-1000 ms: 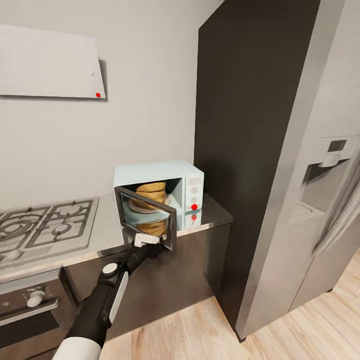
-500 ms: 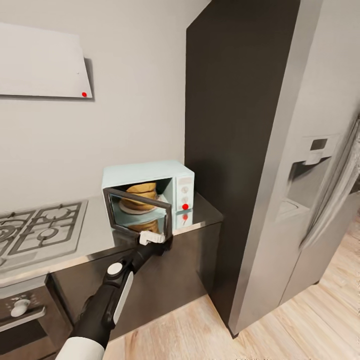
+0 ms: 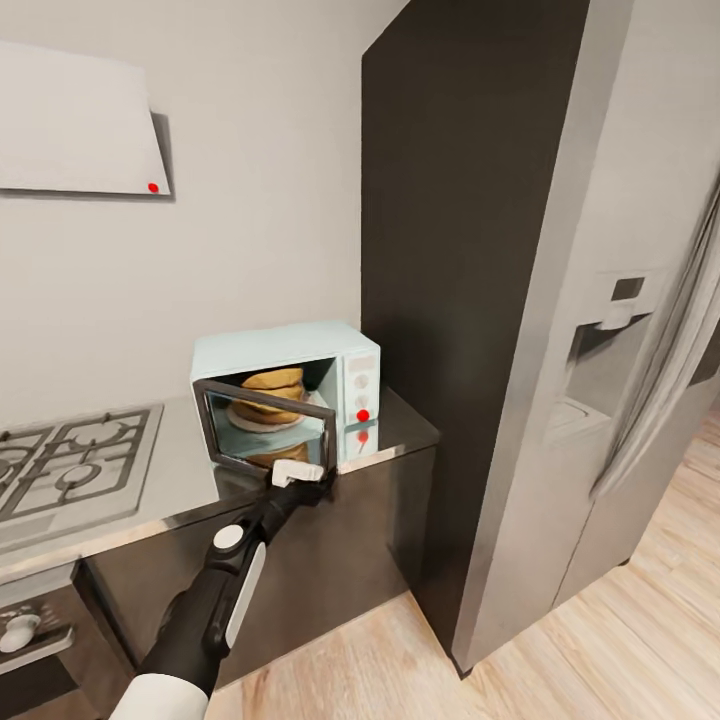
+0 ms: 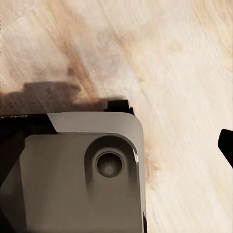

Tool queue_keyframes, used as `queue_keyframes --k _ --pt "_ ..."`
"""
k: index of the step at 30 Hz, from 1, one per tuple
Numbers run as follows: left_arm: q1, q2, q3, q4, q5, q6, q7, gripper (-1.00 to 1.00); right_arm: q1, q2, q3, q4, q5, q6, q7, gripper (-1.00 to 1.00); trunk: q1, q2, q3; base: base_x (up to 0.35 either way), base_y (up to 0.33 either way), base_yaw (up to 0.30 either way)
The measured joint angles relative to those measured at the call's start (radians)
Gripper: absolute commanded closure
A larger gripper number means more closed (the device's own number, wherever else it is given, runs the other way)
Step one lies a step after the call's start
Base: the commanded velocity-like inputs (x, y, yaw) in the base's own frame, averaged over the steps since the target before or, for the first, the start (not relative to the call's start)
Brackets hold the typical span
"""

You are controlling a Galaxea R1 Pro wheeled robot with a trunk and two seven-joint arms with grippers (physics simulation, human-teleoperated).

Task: In the kitchen, take the popcorn bag from the countertop, put it into the microwave, and heat it until the popcorn is cooked so the cooked popcorn ends up inside the bag.

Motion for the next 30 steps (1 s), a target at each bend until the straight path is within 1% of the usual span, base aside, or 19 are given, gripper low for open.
queue_keyframes --k 4,7,8,22,30 --pt "0.000 -0.001 -0.002 0.002 0.005 0.000 -0.005 -1.00 0.000 0.001 0.000 0.000 0.000 0.000 0.000 -1.00 0.000 0.000 0.000 0.312 0.000 0.000" --pt "0.000 0.000 -0.015 0.003 0.004 -0.002 -0.004 -1.00 0.000 0.001 0.000 0.000 0.001 0.000 0.000 -1.00 0.000 0.000 0.000 0.318 0.000 0.000" --pt "0.000 0.000 0.000 0.003 0.000 -0.003 -0.001 -1.00 0.000 0.001 0.000 0.000 0.001 0.000 0.000 -1.00 0.000 0.000 0.000 0.319 0.000 0.000" --pt "0.000 -0.002 0.000 0.007 -0.002 -0.004 0.000 -1.00 0.000 0.001 0.000 0.000 0.002 -0.001 0.000 -1.00 0.000 0.000 0.000 0.299 0.000 0.000" --pt "0.000 -0.001 0.000 0.007 -0.001 -0.004 -0.001 -1.00 0.000 0.001 0.000 0.000 0.002 -0.001 0.000 -1.00 0.000 0.000 0.000 0.233 0.000 0.000"
